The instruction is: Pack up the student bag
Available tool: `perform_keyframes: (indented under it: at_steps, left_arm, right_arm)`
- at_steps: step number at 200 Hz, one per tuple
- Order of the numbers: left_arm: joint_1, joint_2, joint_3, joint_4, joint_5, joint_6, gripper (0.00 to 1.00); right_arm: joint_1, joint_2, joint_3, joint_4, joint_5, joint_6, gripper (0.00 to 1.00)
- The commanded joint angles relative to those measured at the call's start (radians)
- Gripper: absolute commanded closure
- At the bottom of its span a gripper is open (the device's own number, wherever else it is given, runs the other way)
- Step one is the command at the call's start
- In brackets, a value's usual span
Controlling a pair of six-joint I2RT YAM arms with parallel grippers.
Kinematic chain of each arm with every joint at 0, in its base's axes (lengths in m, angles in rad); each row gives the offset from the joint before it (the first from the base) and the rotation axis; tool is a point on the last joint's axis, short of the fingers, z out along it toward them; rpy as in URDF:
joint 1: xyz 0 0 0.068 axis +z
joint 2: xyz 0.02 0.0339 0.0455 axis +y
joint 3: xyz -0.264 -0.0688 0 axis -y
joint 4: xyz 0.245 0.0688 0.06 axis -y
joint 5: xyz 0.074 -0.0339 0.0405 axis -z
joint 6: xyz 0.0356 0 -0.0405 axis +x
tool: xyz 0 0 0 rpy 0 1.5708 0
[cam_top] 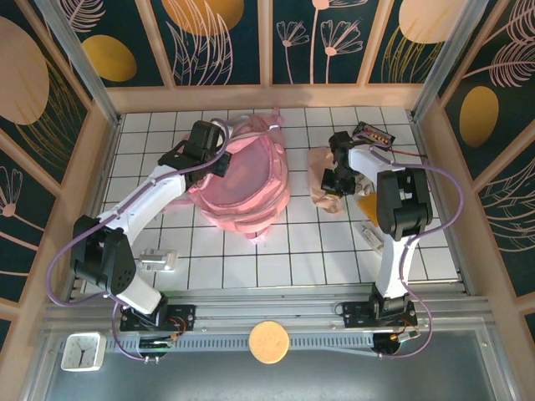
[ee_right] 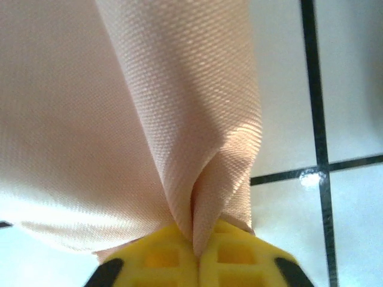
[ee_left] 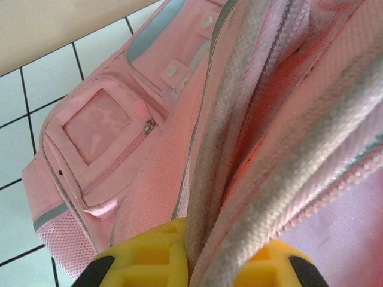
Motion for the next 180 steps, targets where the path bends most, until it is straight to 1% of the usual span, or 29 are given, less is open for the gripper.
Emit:
perform_keyframes:
  at_steps: [1,21,53,68,93,120,153,166,180]
  left_arm:
    - [0.01,-0.047,-0.003,-0.003,-0.009,-0.015,1.0]
    - [0.01,-0.052,0.011,-0.003,0.007,-0.031,1.0]
    - [0.011,-0.041,0.05,-0.009,0.037,-0.057,1.0]
    - [0.01,-0.03,0.069,-0.016,0.051,-0.07,1.0]
    - [0.01,-0.012,0.1,-0.015,0.092,-0.103,1.0]
    - [0.01,0.01,0.145,-0.012,0.16,-0.161,1.0]
    - [0.009,0.023,0.192,-0.011,0.213,-0.226,1.0]
    - [0.009,0.02,0.205,-0.006,0.223,-0.248,1.0]
    - [0.009,0.004,0.211,0.008,0.205,-0.271,1.0]
  right_arm:
    - [0.022,-0.041,-0.015,0.014,0.017,0.011,1.0]
    - [0.025,-0.125,-0.014,0.021,-0.02,0.04,1.0]
    - [0.033,-0.263,0.014,-0.036,-0.085,0.096,1.0]
    - [0.063,-0.309,0.032,-0.082,-0.127,0.123,1.0]
    - [0.152,-0.337,0.062,-0.116,-0.244,0.183,1.0]
    - [0.242,-0.297,0.053,0.025,-0.408,0.3,1.0]
    - [0.288,-0.18,0.038,0.237,-0.556,0.436,1.0]
    - [0.295,-0.121,0.055,0.269,-0.598,0.453,1.0]
    - [0.295,-0.058,0.074,0.255,-0.613,0.445,1.0]
